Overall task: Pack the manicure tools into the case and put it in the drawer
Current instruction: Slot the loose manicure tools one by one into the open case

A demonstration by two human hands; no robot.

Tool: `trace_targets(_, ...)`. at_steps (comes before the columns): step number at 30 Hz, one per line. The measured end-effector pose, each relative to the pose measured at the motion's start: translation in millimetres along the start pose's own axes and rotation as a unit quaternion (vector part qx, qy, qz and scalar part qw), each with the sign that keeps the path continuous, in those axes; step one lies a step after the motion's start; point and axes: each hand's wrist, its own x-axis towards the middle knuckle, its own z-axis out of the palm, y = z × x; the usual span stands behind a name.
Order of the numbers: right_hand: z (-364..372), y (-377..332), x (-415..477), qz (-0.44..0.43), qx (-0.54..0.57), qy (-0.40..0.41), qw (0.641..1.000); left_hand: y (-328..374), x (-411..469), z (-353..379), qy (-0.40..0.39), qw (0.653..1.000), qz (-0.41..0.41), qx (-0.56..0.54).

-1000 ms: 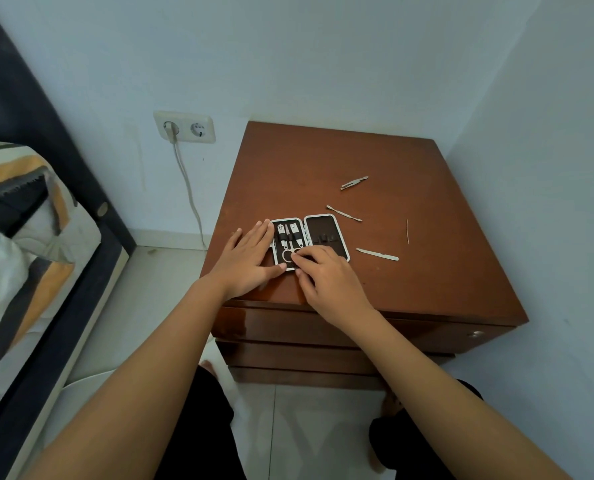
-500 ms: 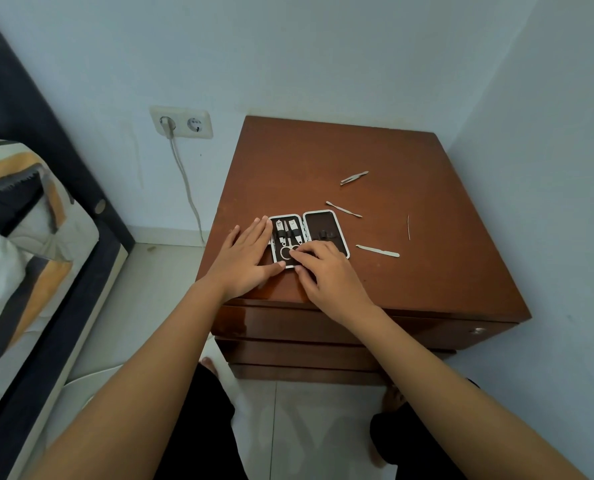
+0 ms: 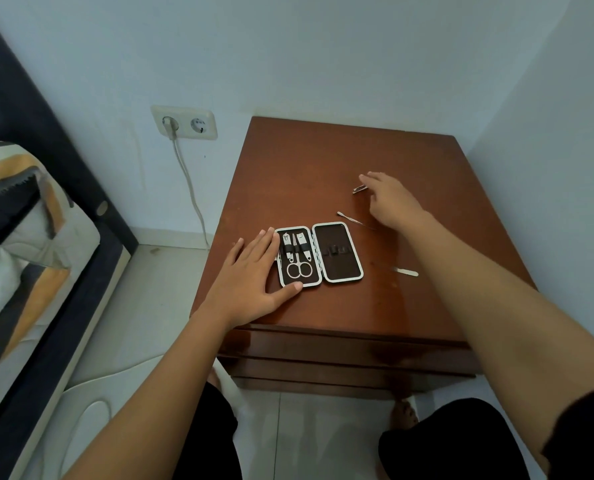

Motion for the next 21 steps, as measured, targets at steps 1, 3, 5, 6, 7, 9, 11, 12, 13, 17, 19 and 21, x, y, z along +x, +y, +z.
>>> trace_targets(1, 1.9, 0.9, 3.3, -0.003, -0.011, -0.010, 1.000, 0.1, 0.2, 0.1, 0.002, 1.000, -0.001, 0.001)
trace_targets(3, 6.8, 1.5, 3.5, -0.022, -0.013, 0.020, 0.999, 0.6, 0.3, -0.5, 0.003, 1.000, -0.003, 0.000)
trace_targets(5, 10.5, 1.6, -2.9, -0.046, -0.011, 0.083, 0.995, 0.9, 0.3, -0.8, 0.006, 1.000, -0.003, -0.003)
trace_targets(6, 11.4, 2.5, -6.6, -0.054, -0.008, 0.103, 0.993, 1.1, 0.0, -1.1, 0.008, 1.000, -0.003, -0.005)
trace_targets(7, 10.8, 3.5, -10.3, -0.058, -0.005, 0.113, 0.992, 1.4, 0.0, -1.4, 0.009, 1.000, -0.002, -0.007)
trace_targets(9, 7.5, 4.0, -17.2, -0.058, 0.012, 0.114, 0.992, 1.8, -0.3, -2.0, 0.008, 1.000, -0.004, -0.006)
trace_targets(11, 3.5, -2.2, -25.3, -0.042, 0.085, 0.139, 0.986, 2.2, -0.2, -2.3, 0.004, 1.000, -0.007, -0.002)
trace_targets(12, 1.0, -9.2, -30.5, -0.027, 0.147, 0.167, 0.975, 2.5, -0.1, -2.4, 0.001, 1.000, -0.008, 0.000)
trace_targets(13, -1.6, -18.5, -36.0, -0.010, 0.214, 0.194, 0.957, 2.6, 0.0, -2.6, 0.000, 1.000, -0.009, 0.001)
trace_targets(17, -3.3, -52.2, -54.0, 0.003, 0.368, 0.195, 0.909, 2.4, 0.4, -2.4, 0.002, 1.000, -0.010, 0.000)
trace_targets(19, -1.7, -60.1, -59.4, -0.007, 0.383, 0.143, 0.913, 2.5, 0.4, -2.6, 0.003, 1.000, -0.012, 0.000)
trace_targets(21, -0.2, -61.5, -62.4, -0.020, 0.365, 0.086, 0.927, 2.8, 0.5, -2.9, 0.003, 1.000, -0.012, 0.002)
